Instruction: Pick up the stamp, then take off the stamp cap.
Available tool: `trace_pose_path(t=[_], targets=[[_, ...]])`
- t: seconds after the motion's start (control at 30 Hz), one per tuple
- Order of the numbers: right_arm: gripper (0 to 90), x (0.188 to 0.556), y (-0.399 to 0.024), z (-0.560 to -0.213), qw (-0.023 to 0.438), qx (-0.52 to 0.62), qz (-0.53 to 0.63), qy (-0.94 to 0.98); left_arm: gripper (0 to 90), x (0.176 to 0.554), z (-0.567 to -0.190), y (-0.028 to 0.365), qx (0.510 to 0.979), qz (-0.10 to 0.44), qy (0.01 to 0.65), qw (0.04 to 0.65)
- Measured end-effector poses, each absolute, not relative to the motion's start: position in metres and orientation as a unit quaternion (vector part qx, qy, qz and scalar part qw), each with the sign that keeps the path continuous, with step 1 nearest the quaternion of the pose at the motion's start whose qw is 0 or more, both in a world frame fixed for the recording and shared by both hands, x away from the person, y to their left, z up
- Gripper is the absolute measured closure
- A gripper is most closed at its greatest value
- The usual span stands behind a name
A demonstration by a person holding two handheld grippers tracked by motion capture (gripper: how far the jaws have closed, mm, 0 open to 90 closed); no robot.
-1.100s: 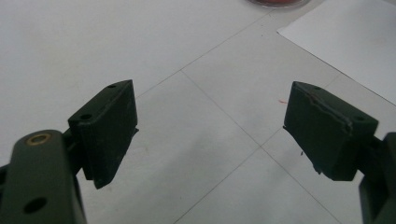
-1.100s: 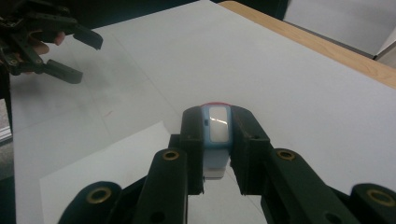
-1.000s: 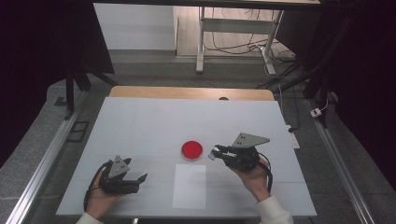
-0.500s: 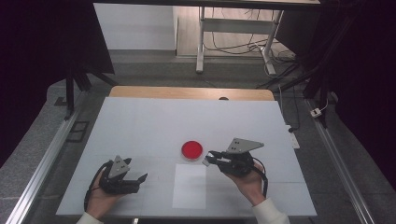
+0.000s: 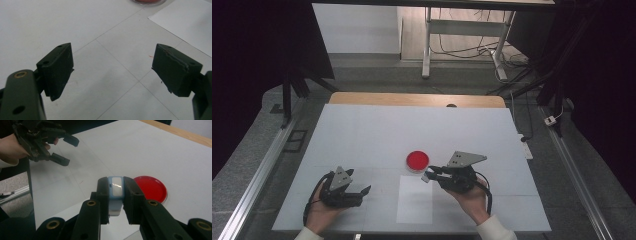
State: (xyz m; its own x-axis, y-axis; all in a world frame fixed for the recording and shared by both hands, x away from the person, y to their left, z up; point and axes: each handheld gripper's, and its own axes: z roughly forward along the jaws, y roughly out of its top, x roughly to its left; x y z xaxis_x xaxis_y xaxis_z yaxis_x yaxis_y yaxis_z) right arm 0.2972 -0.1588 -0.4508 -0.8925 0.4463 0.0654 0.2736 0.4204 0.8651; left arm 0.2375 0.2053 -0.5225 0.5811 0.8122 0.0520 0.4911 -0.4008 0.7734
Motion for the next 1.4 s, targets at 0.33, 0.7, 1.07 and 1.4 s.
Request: trace_pose_path(t=[0.33,0.7,1.07,1.4], targets=[[75.3,0.297,-0.157,-0.453,0.09,0.221,0.493,0.836,17.6,0.237,-0.522,0.206,0.807,0.219,0.404,0.371],[75.3,0.296,-0.157,-0.452,0.093,0.223,0.496,0.834,17.5,0.236,-0.52,0.205,0.8,0.219,0.408,0.382],[75.3,0.297,-0.157,-0.453,0.094,0.229,0.502,0.829,17.6,0.237,-0.515,0.198,0.793,0.21,0.406,0.403],[75.3,0.296,-0.155,-0.454,0.097,0.229,0.505,0.827,17.9,0.241,-0.51,0.189,0.794,0.207,0.397,0.411]])
